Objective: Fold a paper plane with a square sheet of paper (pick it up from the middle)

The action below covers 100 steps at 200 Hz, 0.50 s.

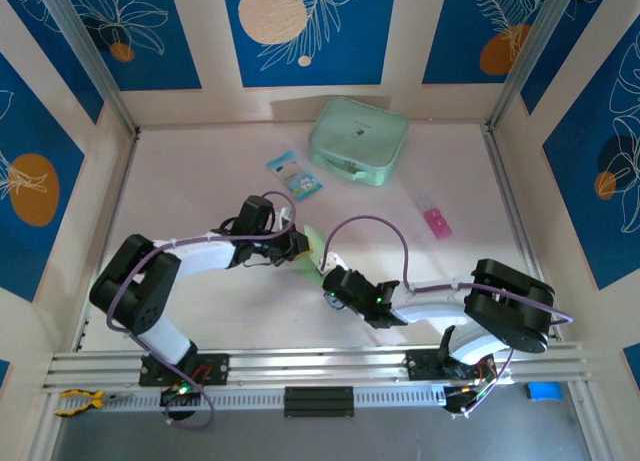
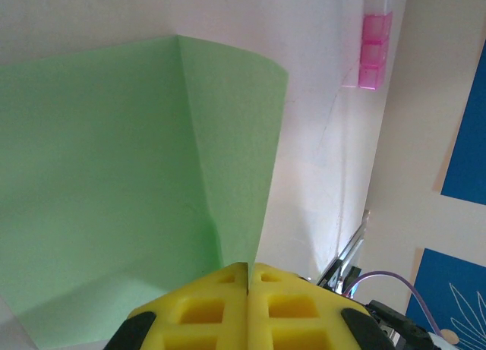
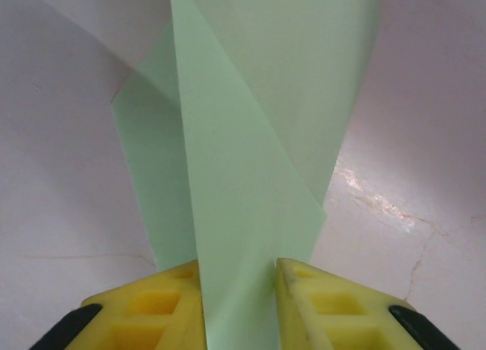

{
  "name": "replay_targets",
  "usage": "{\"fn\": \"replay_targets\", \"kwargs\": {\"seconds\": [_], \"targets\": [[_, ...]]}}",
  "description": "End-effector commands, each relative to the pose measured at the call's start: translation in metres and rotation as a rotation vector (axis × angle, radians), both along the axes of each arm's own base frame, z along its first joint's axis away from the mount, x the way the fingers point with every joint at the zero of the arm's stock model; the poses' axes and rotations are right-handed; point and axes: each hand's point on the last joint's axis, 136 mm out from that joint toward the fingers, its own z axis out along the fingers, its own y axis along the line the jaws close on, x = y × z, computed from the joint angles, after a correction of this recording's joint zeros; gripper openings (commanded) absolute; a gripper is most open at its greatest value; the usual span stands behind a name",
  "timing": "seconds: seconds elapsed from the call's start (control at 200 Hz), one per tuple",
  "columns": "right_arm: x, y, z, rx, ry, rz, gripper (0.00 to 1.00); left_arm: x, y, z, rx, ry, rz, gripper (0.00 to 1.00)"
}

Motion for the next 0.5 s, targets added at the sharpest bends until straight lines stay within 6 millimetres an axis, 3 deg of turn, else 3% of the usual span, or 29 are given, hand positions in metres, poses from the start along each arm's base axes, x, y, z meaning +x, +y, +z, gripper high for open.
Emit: {"fn": "replay_targets", "kwargs": {"seconds": [0.0, 0.495], "targets": [[0.0048, -0.0040, -0.0007, 0.010, -0.016, -0.032, 0.28, 0.0010, -0.0043, 0.0046, -0.010, -0.004, -0.019, 0.03], [0.0056, 0.0034, 0.0048, 0.065, -0.019, -0.012, 0.25, 0.0012, -0.0044, 0.0034, -0.008, -0.003, -0.019, 0.03]]}}
